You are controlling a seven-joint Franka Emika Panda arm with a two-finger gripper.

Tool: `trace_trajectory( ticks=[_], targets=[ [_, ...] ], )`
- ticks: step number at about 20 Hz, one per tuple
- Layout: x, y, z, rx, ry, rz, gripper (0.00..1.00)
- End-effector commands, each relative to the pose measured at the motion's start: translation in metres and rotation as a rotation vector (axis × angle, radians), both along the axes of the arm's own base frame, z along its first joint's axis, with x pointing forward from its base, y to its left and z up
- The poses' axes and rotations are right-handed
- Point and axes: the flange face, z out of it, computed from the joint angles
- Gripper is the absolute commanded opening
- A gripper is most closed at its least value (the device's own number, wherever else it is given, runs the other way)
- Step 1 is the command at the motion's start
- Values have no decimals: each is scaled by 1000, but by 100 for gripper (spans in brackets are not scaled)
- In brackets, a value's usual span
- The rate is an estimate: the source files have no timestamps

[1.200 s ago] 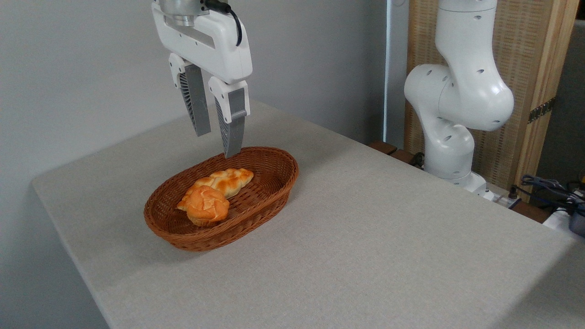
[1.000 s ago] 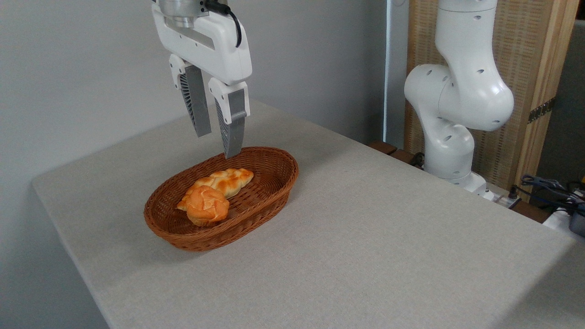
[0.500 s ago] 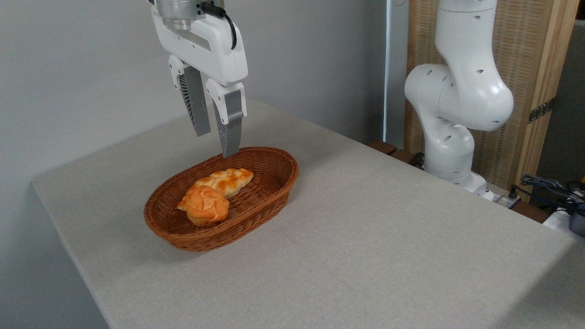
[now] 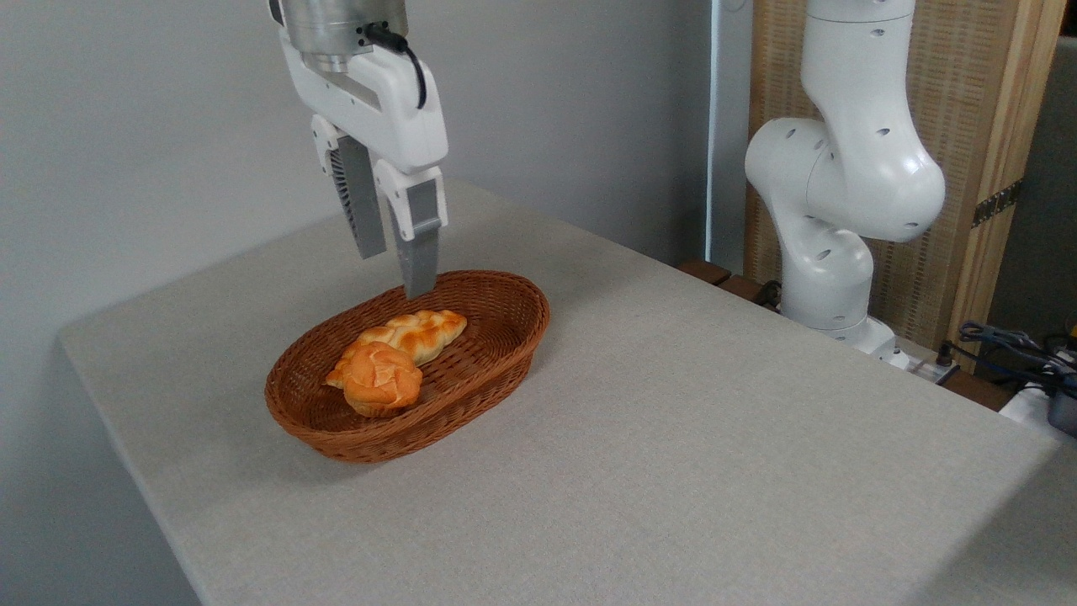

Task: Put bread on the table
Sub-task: 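Move the open gripper over the round orange bun in the basket, then lower the gripper onto the round orange bun and close on it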

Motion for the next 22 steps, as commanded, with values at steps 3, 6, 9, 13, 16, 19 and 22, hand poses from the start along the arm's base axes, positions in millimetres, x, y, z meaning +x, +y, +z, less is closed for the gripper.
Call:
trace_trajectory(
  ticks=[3,6,9,13,16,19,22],
  targets=[
    [0,-44,-55,-24,-67,-62,100],
    [1,-71,-103,-23,-53,-102,100],
    [9,-85,-131,-30,-57,-119,100],
    [12,-93,-147,-29,-34,-134,100],
    [12,-96,-164,-26,-5,-157,100],
    [12,-102,-173,-25,7,-197,76],
    [12,-103,-177,-27,12,-211,31]
  ],
)
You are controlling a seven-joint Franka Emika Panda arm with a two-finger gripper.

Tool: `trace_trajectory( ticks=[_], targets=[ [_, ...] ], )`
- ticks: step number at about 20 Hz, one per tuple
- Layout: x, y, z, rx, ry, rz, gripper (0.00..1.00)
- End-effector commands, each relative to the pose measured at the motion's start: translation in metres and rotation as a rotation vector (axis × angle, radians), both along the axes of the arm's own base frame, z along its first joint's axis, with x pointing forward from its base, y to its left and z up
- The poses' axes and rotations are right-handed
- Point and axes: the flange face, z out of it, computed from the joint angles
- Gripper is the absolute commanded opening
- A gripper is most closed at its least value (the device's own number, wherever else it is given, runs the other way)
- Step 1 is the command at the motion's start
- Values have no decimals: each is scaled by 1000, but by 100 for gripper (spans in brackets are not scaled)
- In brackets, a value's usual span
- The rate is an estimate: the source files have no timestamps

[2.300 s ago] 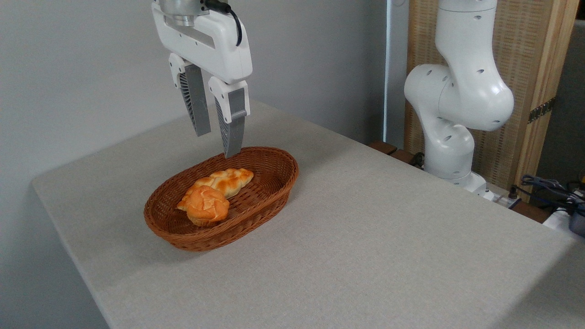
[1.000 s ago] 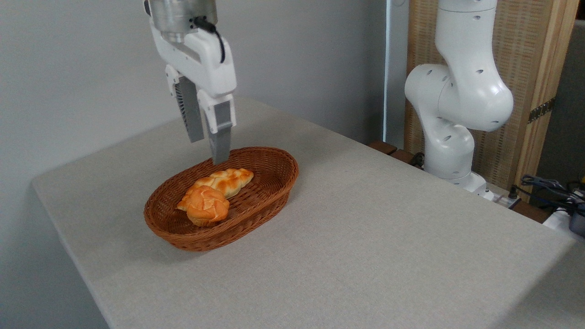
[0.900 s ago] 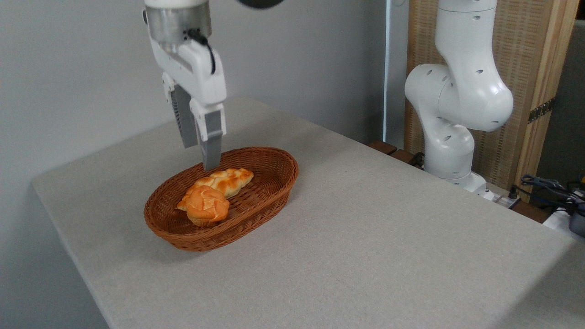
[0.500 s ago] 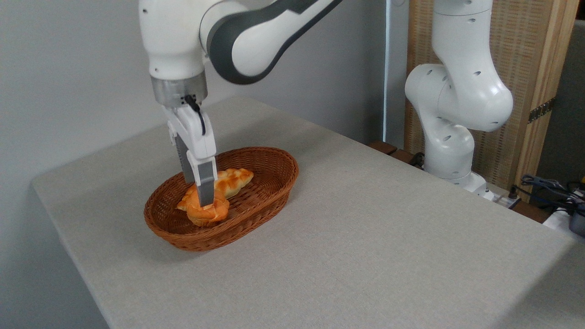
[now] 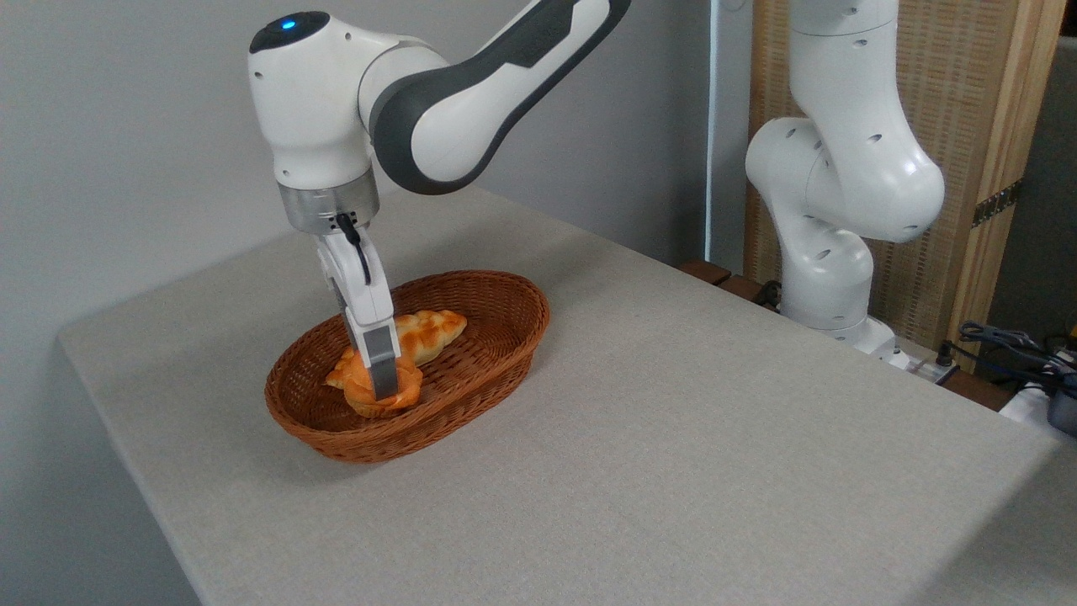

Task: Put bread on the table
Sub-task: 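Lower the gripper onto the round orange bun and close on it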

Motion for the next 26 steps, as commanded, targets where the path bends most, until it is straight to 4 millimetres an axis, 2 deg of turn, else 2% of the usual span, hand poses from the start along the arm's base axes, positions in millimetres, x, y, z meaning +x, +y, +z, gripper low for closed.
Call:
trace_trajectory(
  ticks=[1,18,21,24,26],
  targets=[
    [0,-1,-3,-14,-1,-18,31],
    [-1,-1,-2,-13,2,-23,35],
    [-6,1,17,-11,-10,-23,35],
    [-12,8,58,-10,-29,-21,35],
    [-13,8,76,-8,-12,-12,35]
  ],
)
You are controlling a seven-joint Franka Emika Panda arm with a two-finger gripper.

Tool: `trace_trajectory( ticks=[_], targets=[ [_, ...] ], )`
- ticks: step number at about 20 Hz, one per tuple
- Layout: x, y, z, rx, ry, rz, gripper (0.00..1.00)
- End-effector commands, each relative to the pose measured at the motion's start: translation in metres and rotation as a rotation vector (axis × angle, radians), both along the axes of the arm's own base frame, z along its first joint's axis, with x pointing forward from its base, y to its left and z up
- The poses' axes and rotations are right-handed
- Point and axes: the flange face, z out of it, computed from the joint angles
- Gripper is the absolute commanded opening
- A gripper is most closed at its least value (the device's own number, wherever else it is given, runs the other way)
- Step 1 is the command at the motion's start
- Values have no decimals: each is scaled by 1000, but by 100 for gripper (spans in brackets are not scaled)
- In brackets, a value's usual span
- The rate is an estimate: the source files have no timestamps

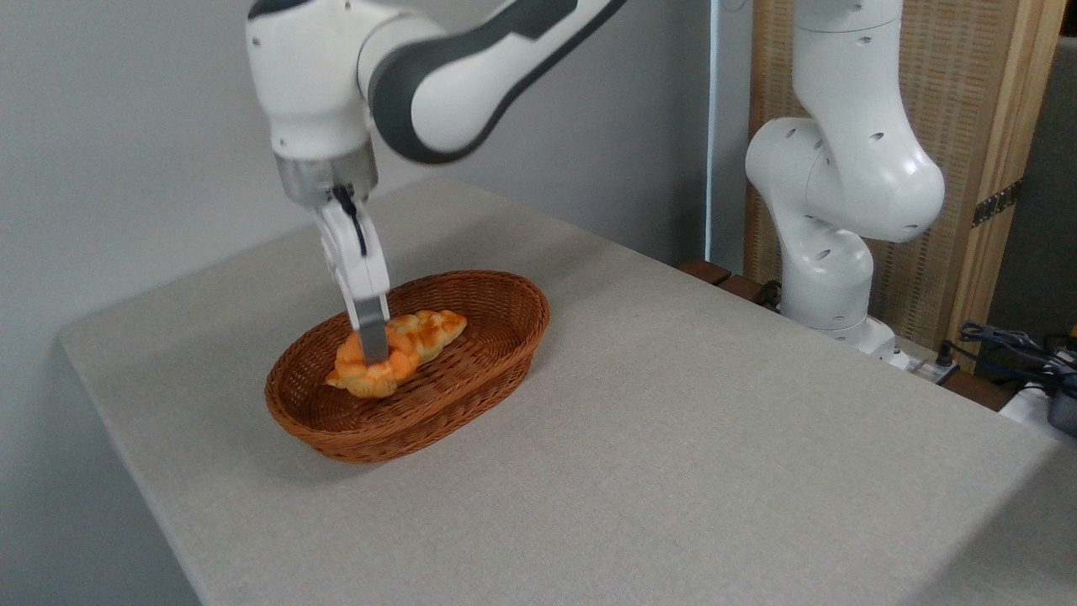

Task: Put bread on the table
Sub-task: 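Lower the gripper onto the round orange bun and close on it, then lift the bun out of the basket and carry it beside the basket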

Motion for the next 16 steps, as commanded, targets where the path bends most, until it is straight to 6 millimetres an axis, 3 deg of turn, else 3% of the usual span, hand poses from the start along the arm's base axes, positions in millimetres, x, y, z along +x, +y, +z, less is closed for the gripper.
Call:
trace_trajectory(
  ticks=[1,4,9,13,15,16],
  targets=[
    [-7,8,43,-6,19,-2,35],
    [-7,36,66,28,-24,22,37],
    [16,110,65,156,-95,84,41],
    [30,171,43,170,-62,128,44],
    [38,177,21,178,-32,132,46],
    [42,177,9,183,-12,133,54]
  ],
)
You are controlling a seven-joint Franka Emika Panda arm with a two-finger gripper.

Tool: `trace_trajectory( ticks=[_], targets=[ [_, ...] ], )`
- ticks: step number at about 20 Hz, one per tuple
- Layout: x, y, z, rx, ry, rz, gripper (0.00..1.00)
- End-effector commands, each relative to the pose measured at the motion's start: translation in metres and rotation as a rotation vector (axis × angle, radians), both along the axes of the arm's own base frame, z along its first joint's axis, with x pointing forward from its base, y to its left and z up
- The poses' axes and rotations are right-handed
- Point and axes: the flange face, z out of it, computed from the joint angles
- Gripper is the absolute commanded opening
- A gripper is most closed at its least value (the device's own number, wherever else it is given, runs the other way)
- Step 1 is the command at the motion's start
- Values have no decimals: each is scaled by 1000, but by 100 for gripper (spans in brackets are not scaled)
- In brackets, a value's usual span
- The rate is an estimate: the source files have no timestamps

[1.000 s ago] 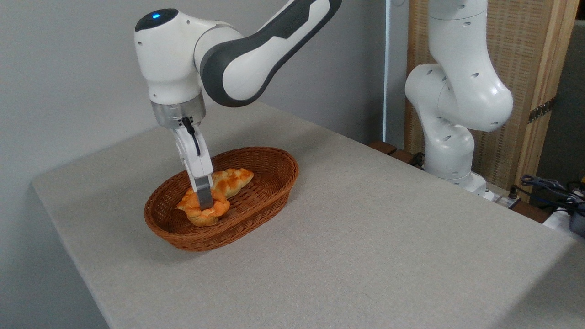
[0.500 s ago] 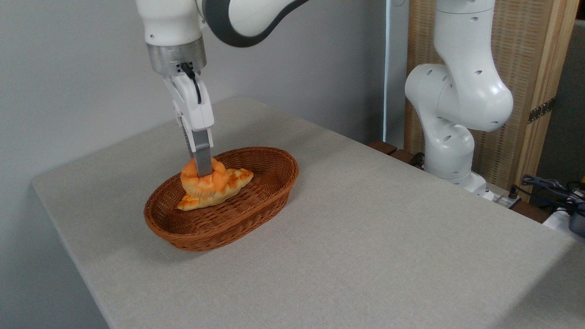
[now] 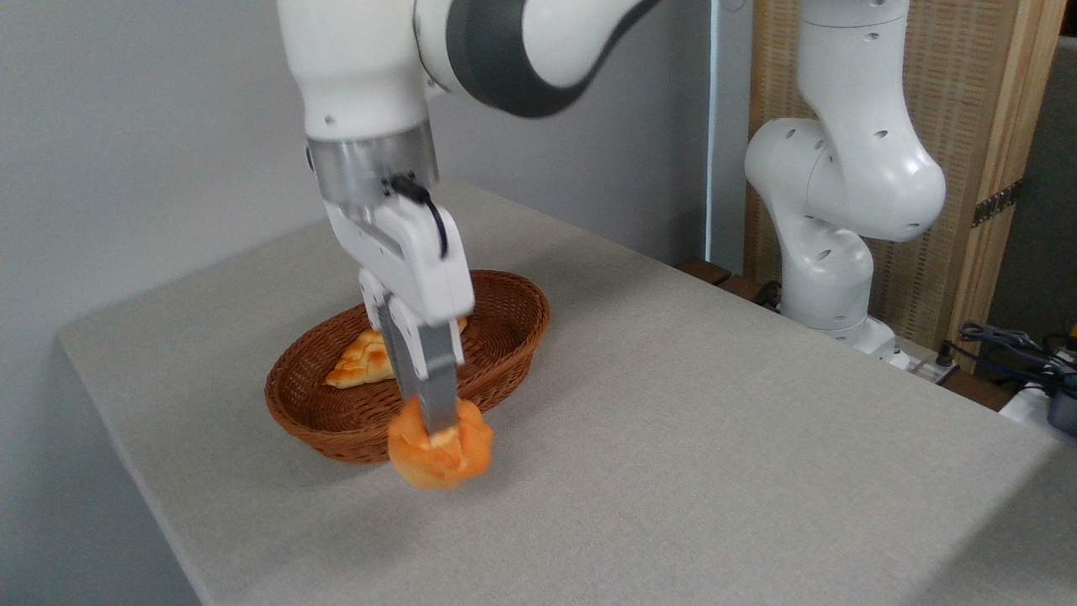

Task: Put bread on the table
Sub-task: 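Lift the bun out of the basket and carry it beside the basket, then lower the bun onto the table, open the gripper and rise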

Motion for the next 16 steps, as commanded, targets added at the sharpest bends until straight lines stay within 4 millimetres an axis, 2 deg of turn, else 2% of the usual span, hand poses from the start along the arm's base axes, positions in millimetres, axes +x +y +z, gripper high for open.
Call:
trace_trajectory(
  ticks=[1,4,7,16],
  targets=[
    [16,1,-42,20,53,-5,70],
    [24,4,-69,24,80,5,87],
    [26,3,-76,25,89,10,100],
    [25,0,-68,10,74,25,100]
  ],
)
